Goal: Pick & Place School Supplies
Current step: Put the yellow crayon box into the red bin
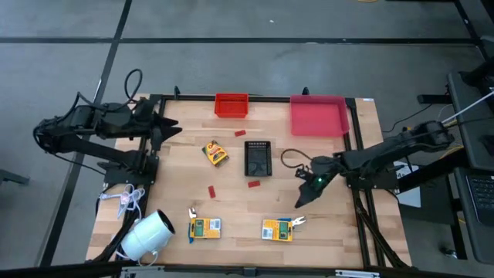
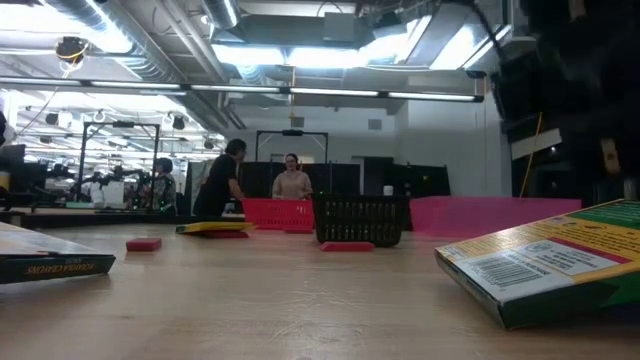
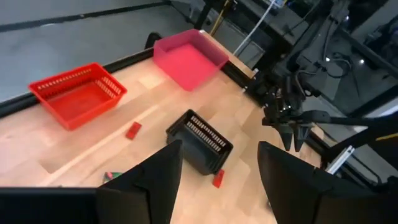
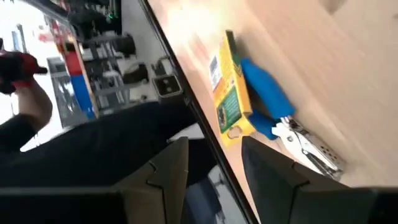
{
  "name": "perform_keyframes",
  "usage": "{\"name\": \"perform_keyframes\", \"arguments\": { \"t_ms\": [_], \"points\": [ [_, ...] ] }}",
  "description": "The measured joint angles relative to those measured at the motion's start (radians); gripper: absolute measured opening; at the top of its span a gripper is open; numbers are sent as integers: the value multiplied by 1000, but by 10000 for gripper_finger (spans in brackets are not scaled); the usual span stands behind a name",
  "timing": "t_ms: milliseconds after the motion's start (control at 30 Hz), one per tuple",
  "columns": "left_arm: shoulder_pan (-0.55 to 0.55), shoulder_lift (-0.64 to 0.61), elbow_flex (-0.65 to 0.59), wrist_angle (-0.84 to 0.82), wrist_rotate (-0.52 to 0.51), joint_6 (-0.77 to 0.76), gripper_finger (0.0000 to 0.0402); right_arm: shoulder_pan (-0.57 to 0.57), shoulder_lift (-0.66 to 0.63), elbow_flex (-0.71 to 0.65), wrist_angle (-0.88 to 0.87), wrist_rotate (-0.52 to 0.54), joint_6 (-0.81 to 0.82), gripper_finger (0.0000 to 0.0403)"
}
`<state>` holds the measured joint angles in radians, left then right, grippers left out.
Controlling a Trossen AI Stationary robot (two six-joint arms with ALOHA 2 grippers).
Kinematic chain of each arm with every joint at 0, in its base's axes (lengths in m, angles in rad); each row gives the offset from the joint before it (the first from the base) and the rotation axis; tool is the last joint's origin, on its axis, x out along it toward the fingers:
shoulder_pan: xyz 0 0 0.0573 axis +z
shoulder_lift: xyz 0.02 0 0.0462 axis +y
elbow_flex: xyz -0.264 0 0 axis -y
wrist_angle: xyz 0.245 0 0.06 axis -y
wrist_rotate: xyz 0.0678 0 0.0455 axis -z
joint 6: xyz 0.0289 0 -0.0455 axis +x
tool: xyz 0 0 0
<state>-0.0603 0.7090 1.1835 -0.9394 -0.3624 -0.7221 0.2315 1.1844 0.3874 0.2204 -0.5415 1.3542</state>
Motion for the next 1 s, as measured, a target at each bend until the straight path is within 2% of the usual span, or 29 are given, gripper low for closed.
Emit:
{"name": "perform_keyframes", "arguments": {
  "t_ms": [133,300,500,667,1000],
  "points": [
    [-20,33,-1,29,5,-1,202,2,143,42,85,-47,-49,155],
    [-32,53,-1,74,5,-8,202,2,299,122,90,-95,-145,155],
    [-32,58,-1,103,5,-32,202,13,429,156,87,-103,-208,155],
    [-32,59,-1,110,5,-39,199,38,481,157,87,-122,-214,155],
    [-32,65,-1,109,15,-34,198,102,481,158,147,-127,-157,155]
  ]
}}
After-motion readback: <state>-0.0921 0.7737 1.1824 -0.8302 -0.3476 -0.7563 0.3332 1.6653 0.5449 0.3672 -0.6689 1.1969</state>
